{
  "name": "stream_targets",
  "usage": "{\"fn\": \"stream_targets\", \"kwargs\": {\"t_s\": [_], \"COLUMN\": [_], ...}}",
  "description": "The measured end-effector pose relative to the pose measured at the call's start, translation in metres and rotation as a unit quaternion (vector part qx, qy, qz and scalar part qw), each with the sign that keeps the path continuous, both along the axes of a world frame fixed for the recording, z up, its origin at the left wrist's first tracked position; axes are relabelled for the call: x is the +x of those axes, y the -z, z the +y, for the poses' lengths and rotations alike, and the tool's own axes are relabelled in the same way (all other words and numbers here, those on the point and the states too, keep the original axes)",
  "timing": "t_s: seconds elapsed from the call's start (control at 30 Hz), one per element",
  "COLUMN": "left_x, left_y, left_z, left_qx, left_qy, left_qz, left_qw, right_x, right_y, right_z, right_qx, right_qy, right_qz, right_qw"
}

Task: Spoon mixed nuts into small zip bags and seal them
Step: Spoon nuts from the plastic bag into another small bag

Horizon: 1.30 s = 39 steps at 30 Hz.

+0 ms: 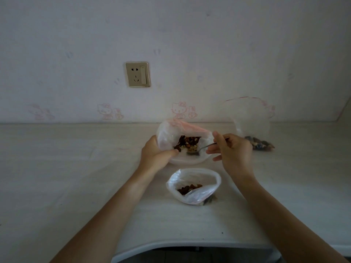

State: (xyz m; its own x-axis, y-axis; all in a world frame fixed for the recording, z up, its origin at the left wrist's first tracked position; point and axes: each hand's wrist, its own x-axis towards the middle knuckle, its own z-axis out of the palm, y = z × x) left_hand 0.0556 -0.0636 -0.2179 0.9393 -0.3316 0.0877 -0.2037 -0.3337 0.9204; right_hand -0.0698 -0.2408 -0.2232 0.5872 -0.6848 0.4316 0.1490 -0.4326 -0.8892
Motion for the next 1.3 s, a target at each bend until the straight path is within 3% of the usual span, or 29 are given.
{"fn": "stream_targets", "kwargs": {"t_s": [0.23,0.53,0.87,1.07,1.3], "left_x": [-0.002,-0.006,-0.002,-0.002,-0.003], "left_y": [0.001,-0.002,0.001,0.002,0.002], "left_z": [0.001,0.003,0.002,0.002,0.006], "left_qx": [-0.013,-0.015,-0.012,-0.025,-0.025], "left_qy": [0.027,0.019,-0.014,-0.001,-0.026], "left_qz": [0.001,-0.038,-0.067,-0.097,-0.121], "left_qw": [1.0,0.999,0.998,0.995,0.992], "right_x": [0.0,0.017,0.025,0.025,0.012], "right_y": [0.002,-0.007,0.004,0.006,0.004], "right_z": [0.004,0.004,0.002,0.002,0.002], "right_qx": [-0.092,-0.189,0.071,0.125,0.119], "right_qy": [0.04,-0.014,-0.067,-0.066,-0.043], "right_qz": [0.018,0.078,0.044,0.056,0.048], "right_qw": [0.995,0.979,0.994,0.988,0.991]}}
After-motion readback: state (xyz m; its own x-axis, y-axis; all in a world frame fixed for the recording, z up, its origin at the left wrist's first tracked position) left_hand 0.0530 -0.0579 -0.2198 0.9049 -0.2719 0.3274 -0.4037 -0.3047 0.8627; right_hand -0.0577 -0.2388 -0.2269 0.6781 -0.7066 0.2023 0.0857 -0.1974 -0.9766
